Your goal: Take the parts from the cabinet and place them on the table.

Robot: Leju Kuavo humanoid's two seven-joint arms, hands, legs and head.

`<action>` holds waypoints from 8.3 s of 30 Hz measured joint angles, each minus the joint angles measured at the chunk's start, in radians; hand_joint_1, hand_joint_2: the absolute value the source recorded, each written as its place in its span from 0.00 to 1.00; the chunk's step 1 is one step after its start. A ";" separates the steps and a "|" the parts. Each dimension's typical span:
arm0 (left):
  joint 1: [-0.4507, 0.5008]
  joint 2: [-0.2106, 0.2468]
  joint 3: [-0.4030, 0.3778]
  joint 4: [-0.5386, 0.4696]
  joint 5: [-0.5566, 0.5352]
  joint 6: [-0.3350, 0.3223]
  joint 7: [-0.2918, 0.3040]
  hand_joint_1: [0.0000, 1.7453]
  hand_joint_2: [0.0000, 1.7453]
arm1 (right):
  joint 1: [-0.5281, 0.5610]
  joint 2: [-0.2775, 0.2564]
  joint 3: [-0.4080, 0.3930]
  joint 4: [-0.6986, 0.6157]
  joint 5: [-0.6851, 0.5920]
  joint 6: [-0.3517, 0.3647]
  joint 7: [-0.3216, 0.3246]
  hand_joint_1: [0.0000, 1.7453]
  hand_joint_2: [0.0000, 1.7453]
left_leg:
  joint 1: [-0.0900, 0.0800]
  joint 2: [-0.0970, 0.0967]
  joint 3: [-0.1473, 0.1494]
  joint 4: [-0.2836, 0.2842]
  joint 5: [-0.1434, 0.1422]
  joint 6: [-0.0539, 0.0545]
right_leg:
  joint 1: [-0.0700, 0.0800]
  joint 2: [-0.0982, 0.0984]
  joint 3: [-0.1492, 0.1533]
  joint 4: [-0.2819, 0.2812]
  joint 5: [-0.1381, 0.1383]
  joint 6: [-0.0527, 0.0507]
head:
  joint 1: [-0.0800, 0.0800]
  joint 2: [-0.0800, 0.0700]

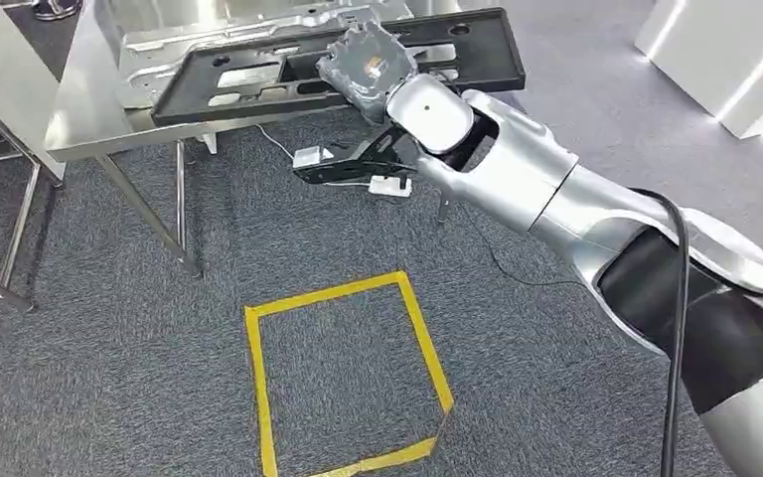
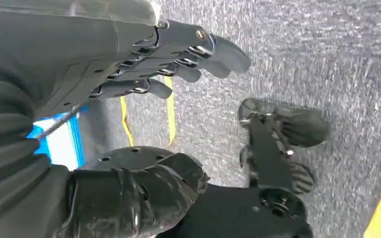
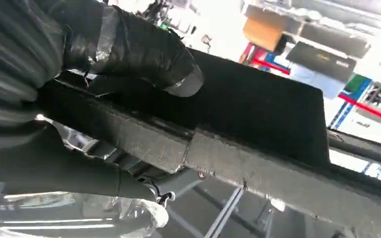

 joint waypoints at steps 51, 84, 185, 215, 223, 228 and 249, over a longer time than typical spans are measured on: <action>0.002 0.018 0.000 0.000 0.021 -0.011 0.014 0.00 1.00 | -0.110 -0.026 0.000 0.024 0.014 0.031 0.039 1.00 1.00 | -0.019 -0.011 0.192 -0.238 0.013 0.036 | 0.002 0.011 -0.093 0.029 0.066 0.026 | 0.002 0.000; -0.002 0.016 -0.002 0.000 0.006 0.001 0.028 0.00 1.00 | -0.095 -0.066 0.000 -0.008 -0.048 0.050 0.032 1.00 1.00 | -0.020 -0.010 0.211 -0.249 0.008 0.029 | 0.006 0.015 -0.080 0.019 0.059 0.014 | 0.003 0.000; 0.002 0.000 -0.004 0.000 0.011 -0.001 0.054 0.00 1.00 | -0.001 0.181 0.000 0.220 -0.042 -0.084 0.003 1.00 1.00 | 0.001 0.001 0.059 -0.128 0.093 -0.007 | 0.007 0.020 -0.011 0.005 0.020 -0.015 | -0.007 0.000; 0.003 -0.007 -0.005 0.000 0.036 -0.006 0.036 0.00 1.00 | 0.164 0.142 -0.040 0.213 -0.104 -0.181 -0.015 1.00 1.00 | -0.006 0.000 0.041 -0.059 0.043 -0.001 | 0.006 0.018 -0.012 0.015 0.012 -0.015 | -0.008 0.000; 0.004 -0.008 -0.002 0.000 0.073 -0.014 0.042 0.00 1.00 | 0.199 0.130 -0.055 0.210 -0.106 -0.186 -0.015 1.00 1.00 | -0.011 -0.001 0.152 -0.279 0.099 0.036 | 0.007 0.017 0.014 0.014 -0.025 0.021 | -0.005 0.000; 0.003 -0.009 0.001 0.000 0.052 -0.013 0.032 0.00 1.00 | 0.242 0.115 -0.064 0.210 -0.106 -0.196 -0.018 1.00 1.00 | -0.012 0.000 0.185 -0.282 0.071 0.054 | 0.007 0.014 -0.177 0.316 -0.102 0.024 | -0.001 0.000; 0.002 -0.010 0.001 0.001 0.075 -0.013 -0.003 0.00 1.00 | 0.328 0.111 -0.104 0.198 -0.131 -0.254 -0.028 0.00 0.00 | -0.030 -0.002 0.134 -0.249 0.102 0.041 | 0.017 0.021 -0.007 0.008 0.011 -0.017 | -0.003 0.000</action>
